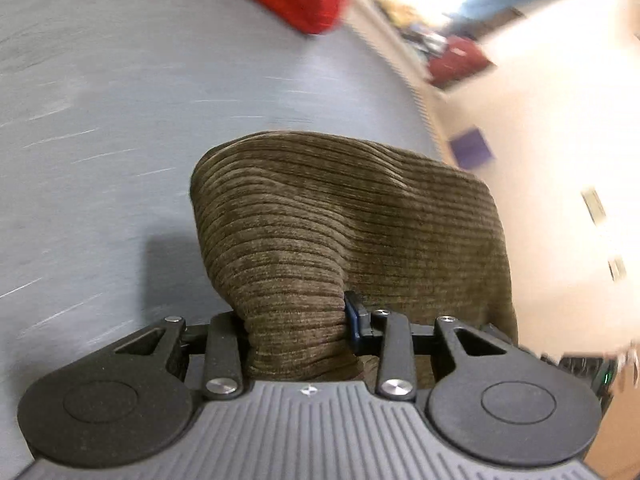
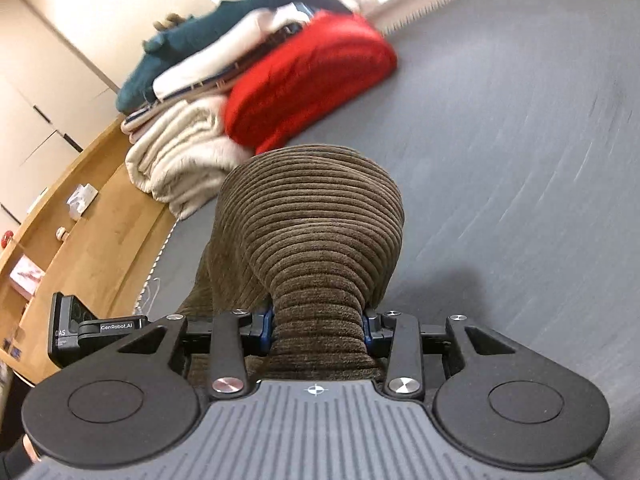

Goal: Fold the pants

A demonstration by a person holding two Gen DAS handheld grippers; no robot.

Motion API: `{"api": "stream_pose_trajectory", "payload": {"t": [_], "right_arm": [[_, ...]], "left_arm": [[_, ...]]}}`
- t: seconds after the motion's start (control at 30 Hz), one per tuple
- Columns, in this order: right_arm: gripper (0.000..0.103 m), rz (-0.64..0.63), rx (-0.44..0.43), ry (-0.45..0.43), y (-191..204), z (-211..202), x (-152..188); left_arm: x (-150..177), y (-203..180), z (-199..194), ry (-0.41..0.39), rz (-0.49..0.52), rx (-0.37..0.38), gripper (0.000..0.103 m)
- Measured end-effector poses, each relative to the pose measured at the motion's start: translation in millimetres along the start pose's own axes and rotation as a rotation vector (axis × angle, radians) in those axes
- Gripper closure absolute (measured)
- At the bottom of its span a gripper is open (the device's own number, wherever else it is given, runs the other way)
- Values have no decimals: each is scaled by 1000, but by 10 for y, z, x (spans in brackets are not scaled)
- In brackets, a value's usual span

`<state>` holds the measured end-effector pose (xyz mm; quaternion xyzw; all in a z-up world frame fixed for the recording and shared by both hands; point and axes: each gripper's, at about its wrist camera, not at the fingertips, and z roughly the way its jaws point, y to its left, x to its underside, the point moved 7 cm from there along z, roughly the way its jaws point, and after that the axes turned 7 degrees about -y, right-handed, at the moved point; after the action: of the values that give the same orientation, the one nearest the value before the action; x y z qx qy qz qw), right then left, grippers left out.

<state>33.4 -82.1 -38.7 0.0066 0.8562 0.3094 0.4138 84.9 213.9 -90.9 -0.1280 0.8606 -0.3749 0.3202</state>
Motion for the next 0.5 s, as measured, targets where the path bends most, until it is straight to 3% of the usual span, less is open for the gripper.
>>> {"api": "stream_pose_trajectory", "payload": {"t": [0.07,0.1,0.13,0.17,0.2,0.23,0.27,0.3,0.37,0.43,0.5], "right_arm": [[62,-25,17,-19,-208,-174,-182],[60,-26,34,-15,-343,-215,-238],[51,-17,68,9,-516,-226,-262],[44,-10,142,46,-706,-211,-250],[45,-20,288,94,-930,-193,-240],[61,-46,422,110,-1075,-216,-235],[67,-78,526,82,-1173,-285,-262],[67,-88,555,43,-1219,-369,-283],[67,-21,507,-6,-1230,-506,-297],[67,-21,415,-54,-1092,-576,-317],[66,-122,363,-60,-959,-576,-275]], "left_arm": [[47,-205,141,2,48,25,61],[67,-259,215,6,74,7,53],[81,-272,277,3,116,-52,49],[97,-256,322,-10,173,-154,44],[98,-228,329,-31,226,-248,44],[99,-213,320,-49,266,-304,44],[99,-217,303,-54,275,-312,44],[102,-239,272,-58,268,-289,44],[162,-369,198,-80,284,-225,43],[232,-513,170,-87,361,-198,37],[329,-598,190,-75,415,-187,20]]}}
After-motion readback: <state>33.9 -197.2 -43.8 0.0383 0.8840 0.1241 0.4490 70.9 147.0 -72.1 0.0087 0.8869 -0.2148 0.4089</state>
